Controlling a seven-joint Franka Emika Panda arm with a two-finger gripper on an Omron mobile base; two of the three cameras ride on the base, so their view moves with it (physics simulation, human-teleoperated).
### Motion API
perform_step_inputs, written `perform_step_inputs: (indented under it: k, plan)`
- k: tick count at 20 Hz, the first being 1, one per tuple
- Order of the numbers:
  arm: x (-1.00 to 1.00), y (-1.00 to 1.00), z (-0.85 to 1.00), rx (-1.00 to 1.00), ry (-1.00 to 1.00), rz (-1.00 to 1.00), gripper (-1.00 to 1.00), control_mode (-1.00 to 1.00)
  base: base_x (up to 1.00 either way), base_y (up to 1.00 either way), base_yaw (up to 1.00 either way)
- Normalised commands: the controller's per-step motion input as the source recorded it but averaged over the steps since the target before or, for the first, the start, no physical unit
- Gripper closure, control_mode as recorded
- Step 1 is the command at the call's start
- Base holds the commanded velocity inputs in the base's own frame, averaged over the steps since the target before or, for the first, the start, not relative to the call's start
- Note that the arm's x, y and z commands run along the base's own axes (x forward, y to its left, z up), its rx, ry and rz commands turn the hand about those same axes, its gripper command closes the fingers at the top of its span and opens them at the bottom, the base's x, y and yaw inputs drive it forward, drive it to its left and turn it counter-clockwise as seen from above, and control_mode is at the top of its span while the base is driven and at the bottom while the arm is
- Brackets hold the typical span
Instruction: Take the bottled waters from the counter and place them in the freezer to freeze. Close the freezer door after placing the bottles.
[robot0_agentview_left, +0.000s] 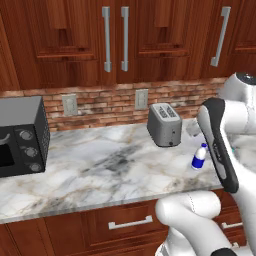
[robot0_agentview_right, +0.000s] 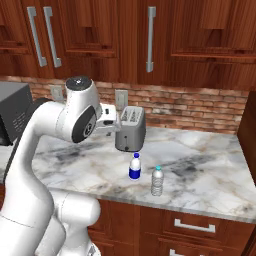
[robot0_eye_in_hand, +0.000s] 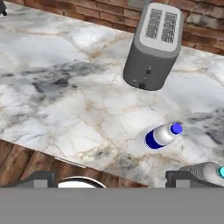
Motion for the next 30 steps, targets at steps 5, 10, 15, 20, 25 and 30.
perform_step_inputs:
  k: [5, 10, 15, 20, 25, 30]
  plan:
    - [-0.46, -0.99, -0.01, 0.05, -0.11, 0.34, -1.0, -1.0, 0.0, 0.0, 0.0]
    - [-0.42, -1.0, 0.0, 0.11, -0.1, 0.35, -1.0, -1.0, 0.0, 0.0, 0.0]
    - [-0.4, -1.0, -0.03, 0.11, -0.07, 0.4, -1.0, -1.0, 0.0, 0.0, 0.0]
    - [-0.1, -0.67, -0.26, 0.02, -0.02, 0.43, -1.0, -1.0, 0.0, 0.0, 0.0]
    - [0.0, -0.36, -0.38, 0.06, -0.06, 0.31, -1.0, -1.0, 0.0, 0.0, 0.0]
    - [0.24, -0.02, -0.62, 0.03, -0.09, 0.22, -1.0, -1.0, 0.0, 0.0, 0.0]
